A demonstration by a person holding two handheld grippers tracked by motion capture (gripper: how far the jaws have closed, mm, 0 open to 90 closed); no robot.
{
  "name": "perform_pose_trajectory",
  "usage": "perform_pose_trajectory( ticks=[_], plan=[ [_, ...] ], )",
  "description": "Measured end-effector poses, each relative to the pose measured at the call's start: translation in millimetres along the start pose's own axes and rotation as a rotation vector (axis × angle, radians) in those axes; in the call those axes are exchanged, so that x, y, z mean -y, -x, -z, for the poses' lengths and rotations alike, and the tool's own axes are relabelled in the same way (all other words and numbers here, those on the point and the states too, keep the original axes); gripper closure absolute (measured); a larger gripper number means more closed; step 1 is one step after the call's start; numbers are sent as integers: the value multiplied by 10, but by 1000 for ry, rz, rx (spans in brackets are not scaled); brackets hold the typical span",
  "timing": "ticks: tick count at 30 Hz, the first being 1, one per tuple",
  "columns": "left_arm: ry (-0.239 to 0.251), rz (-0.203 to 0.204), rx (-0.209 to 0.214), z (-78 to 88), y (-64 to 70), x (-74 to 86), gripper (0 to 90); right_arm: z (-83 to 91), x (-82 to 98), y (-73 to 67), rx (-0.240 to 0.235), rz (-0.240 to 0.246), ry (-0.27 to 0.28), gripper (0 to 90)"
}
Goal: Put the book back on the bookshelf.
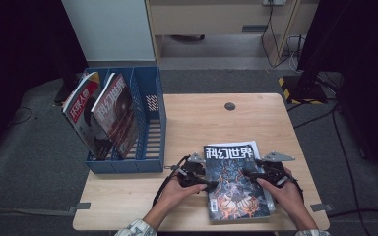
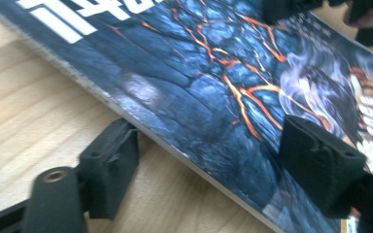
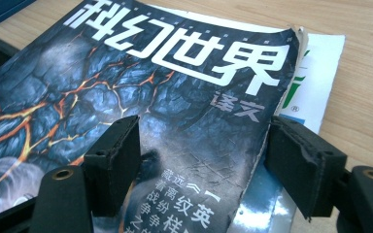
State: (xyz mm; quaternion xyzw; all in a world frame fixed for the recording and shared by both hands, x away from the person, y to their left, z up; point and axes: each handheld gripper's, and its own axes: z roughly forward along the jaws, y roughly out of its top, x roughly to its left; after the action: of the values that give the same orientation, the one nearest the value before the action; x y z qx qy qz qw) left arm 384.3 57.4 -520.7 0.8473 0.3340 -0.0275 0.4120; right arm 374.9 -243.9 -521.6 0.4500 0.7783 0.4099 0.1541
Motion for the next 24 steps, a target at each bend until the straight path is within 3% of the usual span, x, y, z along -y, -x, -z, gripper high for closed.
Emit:
perform_pose_trajectory(
  ticks=[7,10,15,24],
  plan=[
    [56,47,1,43,-41,-16,371,7,1,-25,11,-1,-3,290],
    [71,45,-13,67,-60,-21,396,12,-8,-47,14,8,-12,289],
    [110,79,-5,83,-115,-24,451,10,-20,-84,11,22,-12,287],
    [116,52,2,89,-90,-43,513,-12,-28,-144,-15,53,-29,287]
  ],
)
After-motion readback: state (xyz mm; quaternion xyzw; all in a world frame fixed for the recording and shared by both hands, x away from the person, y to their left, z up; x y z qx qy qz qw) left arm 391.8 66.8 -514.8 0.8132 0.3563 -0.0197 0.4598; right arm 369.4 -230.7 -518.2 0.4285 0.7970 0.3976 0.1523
